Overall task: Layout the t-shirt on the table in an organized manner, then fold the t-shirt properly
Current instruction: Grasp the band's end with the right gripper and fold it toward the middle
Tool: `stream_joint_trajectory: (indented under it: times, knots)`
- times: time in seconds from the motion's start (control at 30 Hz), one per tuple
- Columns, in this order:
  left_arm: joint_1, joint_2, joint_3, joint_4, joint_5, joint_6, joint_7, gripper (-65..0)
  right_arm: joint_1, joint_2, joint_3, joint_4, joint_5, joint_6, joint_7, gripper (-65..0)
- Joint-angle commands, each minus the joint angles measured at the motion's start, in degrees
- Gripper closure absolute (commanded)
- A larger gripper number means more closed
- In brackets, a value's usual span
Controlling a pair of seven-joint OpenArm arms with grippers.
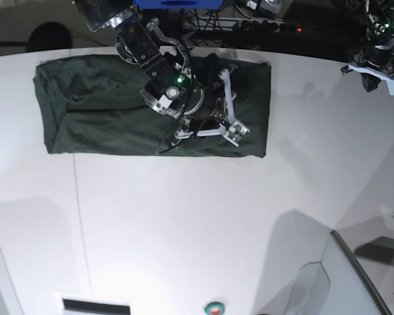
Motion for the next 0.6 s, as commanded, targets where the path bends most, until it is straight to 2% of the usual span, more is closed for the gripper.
stream_joint_trajectory:
  times: [0.0,0.07,0.2,0.27,0.43,0.57]
  knots:
    - [0.28,-0.70,-0.24,0.79,-0.31,-0.17,-1.24,0.0,0.69,-0.62,-0.24,0.69,1.05,-1.47,0.98,-12.5]
    - [0.28,-0.70,-0.24,0.79,-0.31,-0.17,-1.24,0.0,0.69,-0.53,-0.24,0.69,1.31,-2.26,0.89,-8.0]
    - [0.28,-0.79,-0.51,0.79,-0.31,-0.17,-1.24,0.0,0.69,-0.44,-0.24,0.60,1.31,-2.26,-0.25,-8.0]
    - [0.28,-0.88,-0.42,0.79,-0.31,-0.17,-1.24,0.0,0.78,-0.44,-0.24,1.04,1.40,-2.26,-2.10,-10.5]
    - [0.28,-0.88,-0.24,0.79,-0.31,-0.17,-1.24,0.0,0.34,-0.44,-0.24,1.57,1.49,-2.26,-2.72,-22.4]
    - [0.28,-0.97,-0.42,-0.45,-0.31,-0.17,-1.24,0.0,0.69,-0.44,-0.24,0.43,1.49,-2.26,-2.72,-22.1]
